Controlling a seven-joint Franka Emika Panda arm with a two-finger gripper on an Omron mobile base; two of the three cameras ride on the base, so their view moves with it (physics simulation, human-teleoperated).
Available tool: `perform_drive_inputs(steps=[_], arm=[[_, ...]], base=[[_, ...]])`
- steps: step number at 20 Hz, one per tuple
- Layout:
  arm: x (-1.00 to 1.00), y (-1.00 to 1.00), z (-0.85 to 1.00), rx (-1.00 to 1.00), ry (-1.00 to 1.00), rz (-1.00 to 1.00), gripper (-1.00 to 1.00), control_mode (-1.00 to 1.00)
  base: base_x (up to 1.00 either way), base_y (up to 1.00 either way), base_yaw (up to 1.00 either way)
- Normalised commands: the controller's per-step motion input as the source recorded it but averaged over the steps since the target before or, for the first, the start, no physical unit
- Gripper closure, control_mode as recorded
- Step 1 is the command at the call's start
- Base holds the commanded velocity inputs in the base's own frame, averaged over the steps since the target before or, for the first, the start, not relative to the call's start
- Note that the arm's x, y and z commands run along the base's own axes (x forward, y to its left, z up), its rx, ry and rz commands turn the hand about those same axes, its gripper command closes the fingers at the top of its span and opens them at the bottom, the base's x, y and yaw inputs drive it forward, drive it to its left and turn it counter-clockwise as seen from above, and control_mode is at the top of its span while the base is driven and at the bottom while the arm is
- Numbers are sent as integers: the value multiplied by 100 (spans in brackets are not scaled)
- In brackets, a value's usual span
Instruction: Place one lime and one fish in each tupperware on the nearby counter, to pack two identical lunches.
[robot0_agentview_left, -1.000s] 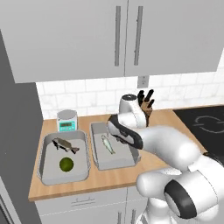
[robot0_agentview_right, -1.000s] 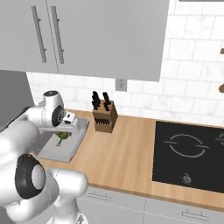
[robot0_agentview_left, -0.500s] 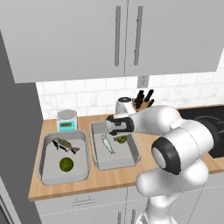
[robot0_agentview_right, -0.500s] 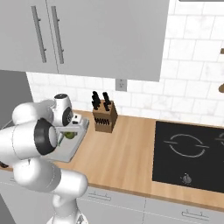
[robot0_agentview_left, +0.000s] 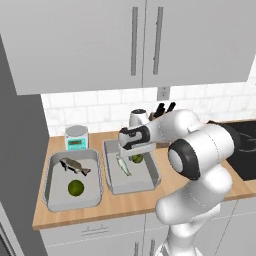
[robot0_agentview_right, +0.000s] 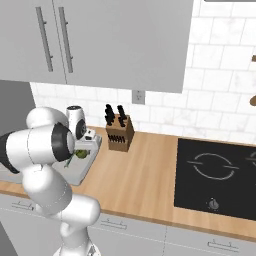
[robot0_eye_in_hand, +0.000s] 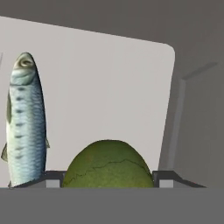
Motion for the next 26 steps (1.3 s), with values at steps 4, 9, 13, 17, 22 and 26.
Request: perform_drive_inputs(steps=[4,9,13,17,22,26], arm=[[0,1,-38,0,0,0,100,-100],[2,4,0,0,0,0,-100,-100],[0,0,5,0,0,0,-100,-100],[0,0,10,-1,0,0,-100,-100],[-29,1,49,-1,-1,0,-100,-100],[-100,0,54,1,-4,0,-100,-100]], base=[[0,0,0],[0,0,0],[0,0,0],[0,0,0],[0,0,0],[0,0,0]])
